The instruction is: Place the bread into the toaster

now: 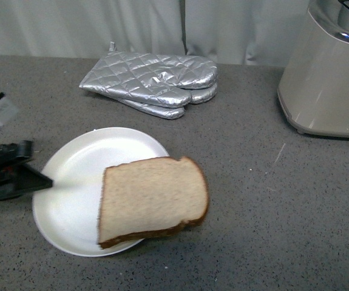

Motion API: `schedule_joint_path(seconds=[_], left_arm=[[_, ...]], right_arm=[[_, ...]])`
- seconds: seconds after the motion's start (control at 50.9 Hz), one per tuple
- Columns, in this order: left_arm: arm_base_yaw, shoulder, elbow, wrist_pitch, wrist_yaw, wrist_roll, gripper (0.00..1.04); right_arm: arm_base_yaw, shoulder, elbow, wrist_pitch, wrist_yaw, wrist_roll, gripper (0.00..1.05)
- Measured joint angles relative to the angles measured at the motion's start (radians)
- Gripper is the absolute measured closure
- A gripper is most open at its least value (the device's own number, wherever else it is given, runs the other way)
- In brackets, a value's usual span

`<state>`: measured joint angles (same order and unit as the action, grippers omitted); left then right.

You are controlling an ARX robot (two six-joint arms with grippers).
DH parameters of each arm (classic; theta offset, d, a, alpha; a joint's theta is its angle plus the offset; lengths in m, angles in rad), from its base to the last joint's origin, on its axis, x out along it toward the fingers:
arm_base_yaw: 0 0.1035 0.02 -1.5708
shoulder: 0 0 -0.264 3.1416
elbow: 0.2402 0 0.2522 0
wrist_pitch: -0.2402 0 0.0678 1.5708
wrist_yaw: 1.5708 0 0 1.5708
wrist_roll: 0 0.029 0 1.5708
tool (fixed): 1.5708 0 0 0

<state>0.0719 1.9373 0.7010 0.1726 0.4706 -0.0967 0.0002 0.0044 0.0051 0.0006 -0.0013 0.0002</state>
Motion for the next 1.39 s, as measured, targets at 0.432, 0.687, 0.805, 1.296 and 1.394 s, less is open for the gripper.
schedule_joint_path(seconds=[0.432, 0.687, 0.805, 1.296, 1.394], left_arm=[[-0.481, 0.147, 0.143, 0.191, -0.132, -0.475, 1.01], [-0.595, 0.222, 0.246, 0.195, -0.211, -0.632, 0.99], [-0.613, 0.229, 0.255, 0.209, -0.198, -0.669, 1.01], [-0.471, 0.089, 0.110, 0.198, -0.253, -0.660, 0.35], [-0.354, 0.006, 0.019, 0.200, -0.247, -0.616, 0.21]], right_arm=[[0.000, 0.000, 0.000, 0.000, 0.000, 0.000, 0.09], [0.000, 0.000, 0.000, 0.000, 0.000, 0.000, 0.09], [0.000, 0.000, 0.000, 0.000, 0.000, 0.000, 0.09], [0.000, 0.000, 0.000, 0.000, 0.000, 0.000, 0.09], [0.000, 0.000, 0.000, 0.000, 0.000, 0.000, 0.09]])
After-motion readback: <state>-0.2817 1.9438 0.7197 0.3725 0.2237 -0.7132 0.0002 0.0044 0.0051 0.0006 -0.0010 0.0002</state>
